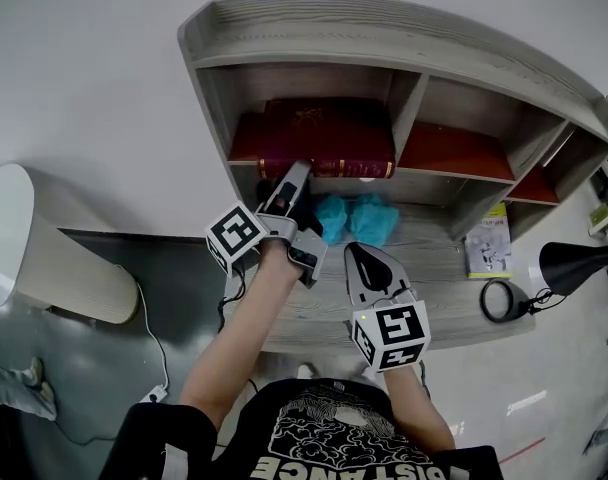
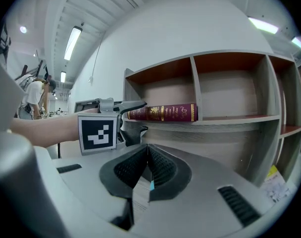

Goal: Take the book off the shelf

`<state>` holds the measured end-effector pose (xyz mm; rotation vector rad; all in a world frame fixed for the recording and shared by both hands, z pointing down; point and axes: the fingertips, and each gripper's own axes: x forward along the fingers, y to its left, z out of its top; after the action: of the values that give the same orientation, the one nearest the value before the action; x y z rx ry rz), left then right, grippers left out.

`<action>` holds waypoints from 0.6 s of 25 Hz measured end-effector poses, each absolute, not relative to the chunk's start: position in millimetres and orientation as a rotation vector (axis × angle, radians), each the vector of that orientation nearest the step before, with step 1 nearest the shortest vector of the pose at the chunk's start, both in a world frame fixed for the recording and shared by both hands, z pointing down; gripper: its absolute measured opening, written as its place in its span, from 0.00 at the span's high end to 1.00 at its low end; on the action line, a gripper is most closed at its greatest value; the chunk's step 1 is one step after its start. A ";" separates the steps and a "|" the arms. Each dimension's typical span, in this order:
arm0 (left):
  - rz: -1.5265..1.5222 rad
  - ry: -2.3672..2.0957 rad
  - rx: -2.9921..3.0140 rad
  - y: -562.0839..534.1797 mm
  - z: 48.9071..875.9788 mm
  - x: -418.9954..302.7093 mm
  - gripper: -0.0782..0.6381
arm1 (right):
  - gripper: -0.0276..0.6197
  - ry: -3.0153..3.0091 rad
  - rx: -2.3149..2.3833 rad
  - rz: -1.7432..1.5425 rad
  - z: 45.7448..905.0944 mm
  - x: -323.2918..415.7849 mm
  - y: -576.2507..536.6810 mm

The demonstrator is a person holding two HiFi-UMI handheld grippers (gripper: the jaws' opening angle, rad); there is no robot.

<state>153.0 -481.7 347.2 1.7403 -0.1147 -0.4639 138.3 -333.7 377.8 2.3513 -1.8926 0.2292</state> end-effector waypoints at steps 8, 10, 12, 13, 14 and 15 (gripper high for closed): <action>-0.368 -0.110 1.696 -495.8 344.2 167.9 0.46 | 0.93 -1.864 2.358 0.300 394.4 137.8 -338.0; -0.345 -0.114 1.672 -495.4 343.4 168.1 0.50 | 0.93 -1.851 2.362 0.323 399.3 139.1 -337.3; -0.342 -0.104 1.658 -493.6 341.1 167.4 0.52 | 0.93 -1.839 2.364 0.338 403.1 139.6 -336.7; -0.347 -0.097 1.653 -492.9 339.5 166.8 0.57 | 0.93 -1.834 2.364 0.343 404.4 139.5 -336.7; -0.353 -0.093 1.648 -492.6 338.6 166.3 0.60 | 0.93 -1.832 2.363 0.346 405.4 139.1 -336.9; -0.356 -0.091 1.646 -492.6 338.7 166.2 0.60 | 0.93 -1.831 2.362 0.349 406.2 138.7 -337.3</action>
<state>166.2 -492.6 338.7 1.6460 -0.0909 -0.3564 138.7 -337.3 406.2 2.3616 -1.8312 0.3487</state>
